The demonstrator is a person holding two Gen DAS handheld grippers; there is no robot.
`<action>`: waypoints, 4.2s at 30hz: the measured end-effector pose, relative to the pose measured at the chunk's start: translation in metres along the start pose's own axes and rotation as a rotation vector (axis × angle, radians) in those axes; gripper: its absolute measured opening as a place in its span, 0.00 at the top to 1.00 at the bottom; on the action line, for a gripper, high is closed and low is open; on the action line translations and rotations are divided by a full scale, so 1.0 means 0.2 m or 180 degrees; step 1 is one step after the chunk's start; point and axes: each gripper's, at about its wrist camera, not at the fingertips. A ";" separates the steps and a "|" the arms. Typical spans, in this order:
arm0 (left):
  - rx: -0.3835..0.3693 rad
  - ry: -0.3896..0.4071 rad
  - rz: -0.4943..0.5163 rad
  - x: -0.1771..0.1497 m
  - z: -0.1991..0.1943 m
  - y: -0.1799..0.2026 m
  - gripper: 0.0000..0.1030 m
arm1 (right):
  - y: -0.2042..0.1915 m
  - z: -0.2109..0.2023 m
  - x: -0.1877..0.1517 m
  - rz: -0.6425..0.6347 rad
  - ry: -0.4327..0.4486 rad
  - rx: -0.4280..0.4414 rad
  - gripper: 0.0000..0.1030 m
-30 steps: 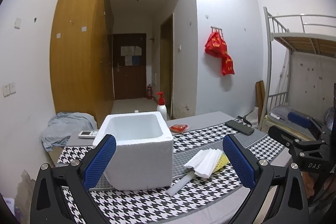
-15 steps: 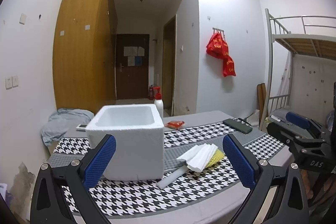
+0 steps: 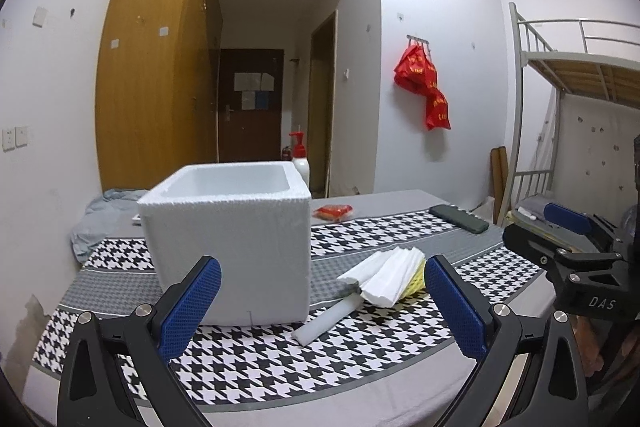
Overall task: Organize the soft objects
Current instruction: 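Withdraw both tools from the foam box toward the white cloths, then lower the left tool onto the white tube beside the cloths, then close the left tool on the white tube while the right tool grips the white cloths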
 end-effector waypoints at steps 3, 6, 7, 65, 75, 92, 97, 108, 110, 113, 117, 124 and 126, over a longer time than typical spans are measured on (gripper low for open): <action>0.0055 -0.0039 0.0029 -0.01 0.04 0.00 0.01 | 0.00 0.06 -0.01 -0.0010 -0.0066 0.0006 0.00; 0.0037 -0.0130 0.0043 -0.02 0.09 0.00 0.01 | 0.02 0.11 -0.02 0.0004 -0.0147 -0.0008 0.00; 0.0037 -0.0161 0.0050 -0.02 0.11 0.00 0.01 | 0.02 0.12 -0.02 0.0005 -0.0162 -0.0008 0.00; -0.0602 -0.1956 0.0825 -0.09 0.83 -0.10 0.64 | 0.03 0.66 0.00 -0.0061 -0.0962 0.0046 0.00; -0.0693 -0.1884 0.1018 -0.09 0.83 -0.08 0.73 | 0.00 0.69 0.01 -0.0091 -0.1037 0.0044 0.00; -0.1073 -0.1885 0.0960 -0.10 0.77 -0.15 0.81 | -0.15 0.84 0.01 -0.0251 -0.1291 0.0058 0.09; -0.1130 -0.1850 0.0984 -0.10 0.75 -0.13 0.82 | -0.14 0.87 0.00 -0.0218 -0.1404 0.0079 0.26; -0.1087 -0.1835 0.1027 -0.11 0.75 -0.10 0.82 | -0.10 0.90 -0.04 -0.0163 -0.1577 0.0016 0.84; -0.1085 -0.1822 0.1015 -0.11 0.75 -0.10 0.82 | -0.10 0.89 -0.04 -0.0144 -0.1589 0.0055 0.90; -0.1086 -0.1794 0.0983 -0.11 0.75 -0.11 0.82 | -0.09 0.85 -0.02 -0.0118 -0.1533 0.0073 0.92; -0.1068 -0.1717 0.0964 -0.10 0.71 -0.11 0.82 | -0.08 0.76 0.02 -0.0094 -0.1409 0.0066 0.92; -0.1080 -0.1548 0.0873 -0.08 0.59 -0.09 0.82 | -0.04 0.61 0.07 -0.0077 -0.1205 0.0027 0.92; -0.1076 -0.1495 0.0850 -0.08 0.55 -0.08 0.82 | -0.04 0.58 0.08 -0.0086 -0.1156 0.0018 0.92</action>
Point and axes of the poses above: each gripper's, at about its wrist camera, not at the fingertips, and z roughly the way its jaws point, y to its right, x to its top, and after that the axes turned 11 degrees about -y, right-handed
